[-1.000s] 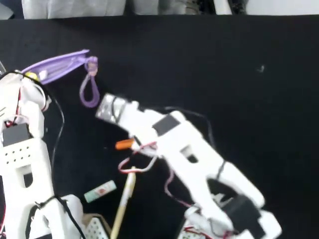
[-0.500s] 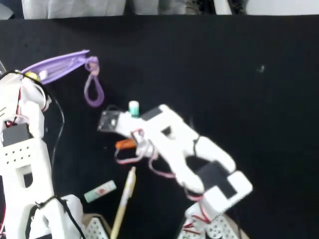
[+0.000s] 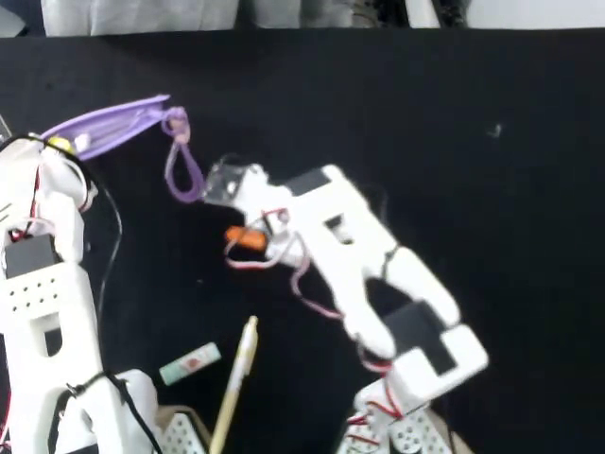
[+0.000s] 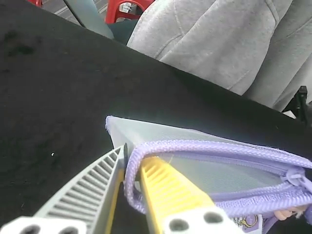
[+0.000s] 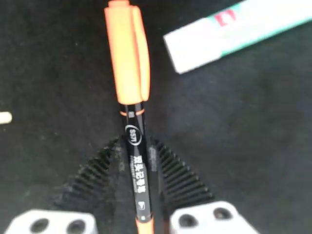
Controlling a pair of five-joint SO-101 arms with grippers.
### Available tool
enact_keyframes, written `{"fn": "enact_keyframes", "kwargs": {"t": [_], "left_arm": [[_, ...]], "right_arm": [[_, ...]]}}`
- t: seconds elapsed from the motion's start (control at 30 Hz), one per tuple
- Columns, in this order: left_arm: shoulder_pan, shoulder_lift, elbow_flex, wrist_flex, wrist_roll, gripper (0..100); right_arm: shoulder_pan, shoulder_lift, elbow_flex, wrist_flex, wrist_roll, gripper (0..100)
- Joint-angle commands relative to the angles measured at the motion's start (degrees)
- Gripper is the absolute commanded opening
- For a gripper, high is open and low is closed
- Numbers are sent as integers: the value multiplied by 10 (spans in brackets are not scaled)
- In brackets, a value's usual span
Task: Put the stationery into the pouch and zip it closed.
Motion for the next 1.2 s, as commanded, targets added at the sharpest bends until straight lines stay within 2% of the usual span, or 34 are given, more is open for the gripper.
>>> {"fn": "enact_keyframes", "kwargs": {"t": [0.0,0.2,0.37,0.57,0.87,1.03,1.17], "left_arm": [[-2,-16,-9,-17,6,28],[5,-17,-11,-14,7,28],[32,-22,-10,-6,7,28],[75,-23,-18,28,7,28],[133,-23,-54,101,7,28],[139,-23,-54,102,7,28],[143,-23,-54,102,7,28]], "right_arm": [[33,-120,-29,21,-50,11],[44,-252,-29,-14,-146,11],[43,-321,-28,-122,-251,11],[32,-337,-28,-236,-386,11],[-61,-338,-24,-344,-434,11],[-96,-338,42,-464,-434,11],[-98,-339,115,-577,-434,11]]}}
